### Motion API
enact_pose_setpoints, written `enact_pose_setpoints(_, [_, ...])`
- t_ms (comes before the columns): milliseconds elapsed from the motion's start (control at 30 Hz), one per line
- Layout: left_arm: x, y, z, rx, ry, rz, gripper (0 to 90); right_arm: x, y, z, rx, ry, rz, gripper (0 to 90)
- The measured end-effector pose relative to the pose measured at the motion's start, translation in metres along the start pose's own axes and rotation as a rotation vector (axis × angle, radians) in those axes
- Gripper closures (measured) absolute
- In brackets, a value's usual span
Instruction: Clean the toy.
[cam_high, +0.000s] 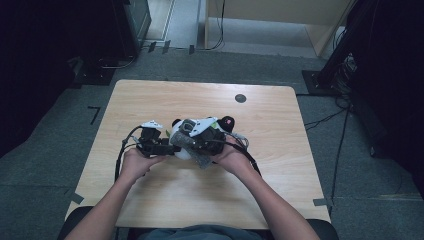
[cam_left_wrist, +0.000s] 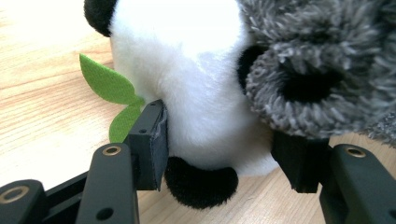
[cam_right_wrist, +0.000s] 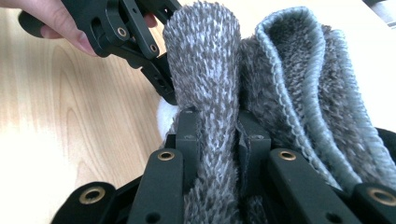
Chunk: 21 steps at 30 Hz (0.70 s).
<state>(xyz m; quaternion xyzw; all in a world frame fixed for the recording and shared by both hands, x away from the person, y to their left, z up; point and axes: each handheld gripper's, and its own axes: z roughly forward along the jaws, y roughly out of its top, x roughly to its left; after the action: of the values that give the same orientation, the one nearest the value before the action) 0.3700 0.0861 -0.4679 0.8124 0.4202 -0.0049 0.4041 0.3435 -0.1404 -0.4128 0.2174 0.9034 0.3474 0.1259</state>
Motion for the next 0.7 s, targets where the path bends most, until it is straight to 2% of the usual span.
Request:
enact_pose_setpoints(133, [0.000,0.000,0.000,-0.003,0.000,-0.001,42.1,-0.003,0.003,-0.002,-0.006,0.012,0.044,75.6])
enact_pose_setpoints(200, [0.000,0.000,0.000,0.000,-0.001,-0.004,42.1,-0.003,0.008,-0.004,-0.021,0.004,0.048,75.9])
enact_pose_setpoints(367, [0.000,0.000,0.000,0.000,0.003,0.002,42.2,-0.009,0.027,-0.006,-0.062,-0.011,0.076,76.2])
enact_pose_setpoints(533, [0.000,0.000,0.000,-0.001,0.004,0.002,42.2,-0.013,0.049,0.009,-0.054,-0.006,0.088,75.9])
enact_pose_setpoints(700, [-0.001,0.000,0.000,-0.005,0.006,0.004,42.4,-0.012,0.061,0.033,-0.008,-0.022,0.079,75.5])
